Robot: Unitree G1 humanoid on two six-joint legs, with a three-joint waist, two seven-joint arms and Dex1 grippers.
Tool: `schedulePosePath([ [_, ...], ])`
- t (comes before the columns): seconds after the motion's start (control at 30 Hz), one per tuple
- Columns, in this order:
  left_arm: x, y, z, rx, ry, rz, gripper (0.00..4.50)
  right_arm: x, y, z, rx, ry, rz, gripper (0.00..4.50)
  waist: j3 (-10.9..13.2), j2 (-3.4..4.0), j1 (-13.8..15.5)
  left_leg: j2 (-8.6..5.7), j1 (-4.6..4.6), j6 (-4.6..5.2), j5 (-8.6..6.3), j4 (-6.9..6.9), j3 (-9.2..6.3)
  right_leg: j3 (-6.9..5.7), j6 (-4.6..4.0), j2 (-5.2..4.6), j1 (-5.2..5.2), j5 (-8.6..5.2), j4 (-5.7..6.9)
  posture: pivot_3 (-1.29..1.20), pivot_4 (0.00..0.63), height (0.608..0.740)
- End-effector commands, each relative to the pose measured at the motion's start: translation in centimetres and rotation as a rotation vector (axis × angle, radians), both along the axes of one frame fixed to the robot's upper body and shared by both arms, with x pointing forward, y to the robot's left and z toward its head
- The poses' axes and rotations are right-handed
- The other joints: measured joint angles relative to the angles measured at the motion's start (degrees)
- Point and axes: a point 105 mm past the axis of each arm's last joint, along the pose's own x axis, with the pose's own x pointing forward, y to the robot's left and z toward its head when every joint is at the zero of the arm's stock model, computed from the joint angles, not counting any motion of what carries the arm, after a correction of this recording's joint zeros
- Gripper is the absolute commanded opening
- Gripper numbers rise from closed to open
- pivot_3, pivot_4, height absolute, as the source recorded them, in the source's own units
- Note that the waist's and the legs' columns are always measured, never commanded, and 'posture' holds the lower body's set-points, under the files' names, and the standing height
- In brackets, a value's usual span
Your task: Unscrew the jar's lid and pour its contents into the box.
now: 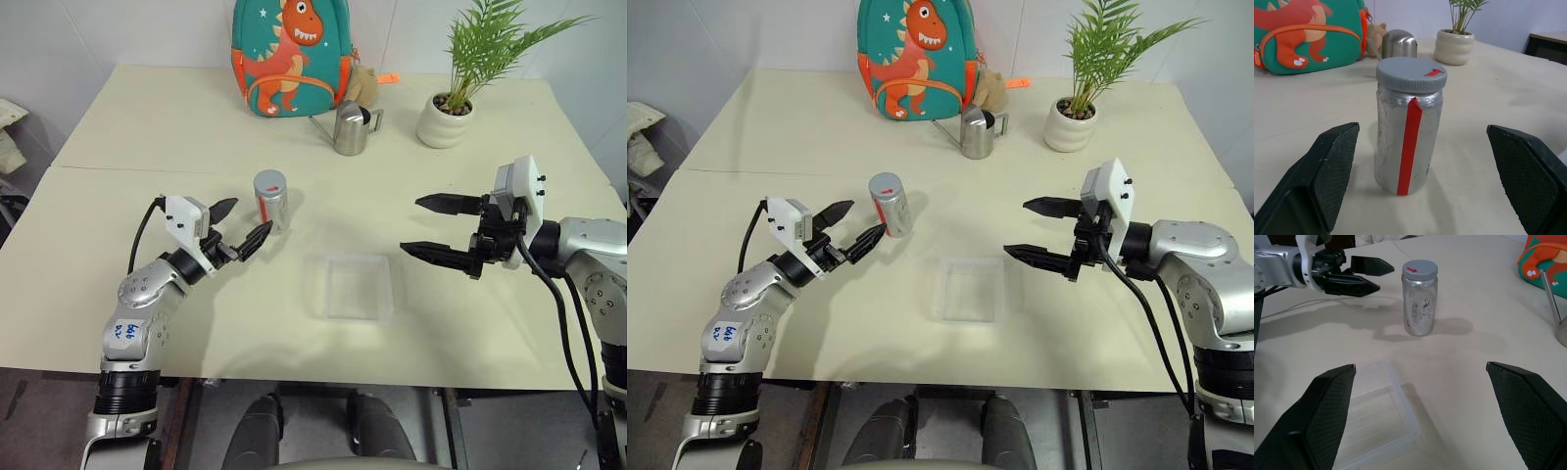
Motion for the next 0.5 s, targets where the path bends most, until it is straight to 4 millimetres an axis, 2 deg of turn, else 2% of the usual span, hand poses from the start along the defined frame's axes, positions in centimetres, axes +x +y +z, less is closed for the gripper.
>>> schedulePosePath([
  [0.03, 0.4, -0.8, 0.7, 0.018, -0.051, -0.018, 4.46, -0.5, 0.2, 0.6, -0.002, -0.044, 0.014, 4.5, 0.0, 0.0, 0.05, 0.0, 0.0, 0.0, 0.0, 0.0, 0.0, 0.0, 0.0, 0.0, 0.0, 0.0, 0.01, 0.0, 0.15, 0.74],
  [0.5, 2.9, -3.0, 0.4, 0.026, -0.077, -0.05, 4.46, -0.2, 0.0, 0.7, -0.003, -0.061, 0.005, 4.5, 0.0, 0.0, 0.11, -0.02, -0.01, 0.0, 0.0, 0.02, 0.0, 0.0, 0.05, 0.0, 0.03, 0.03, -0.02, 0.0, 0.15, 0.74],
])
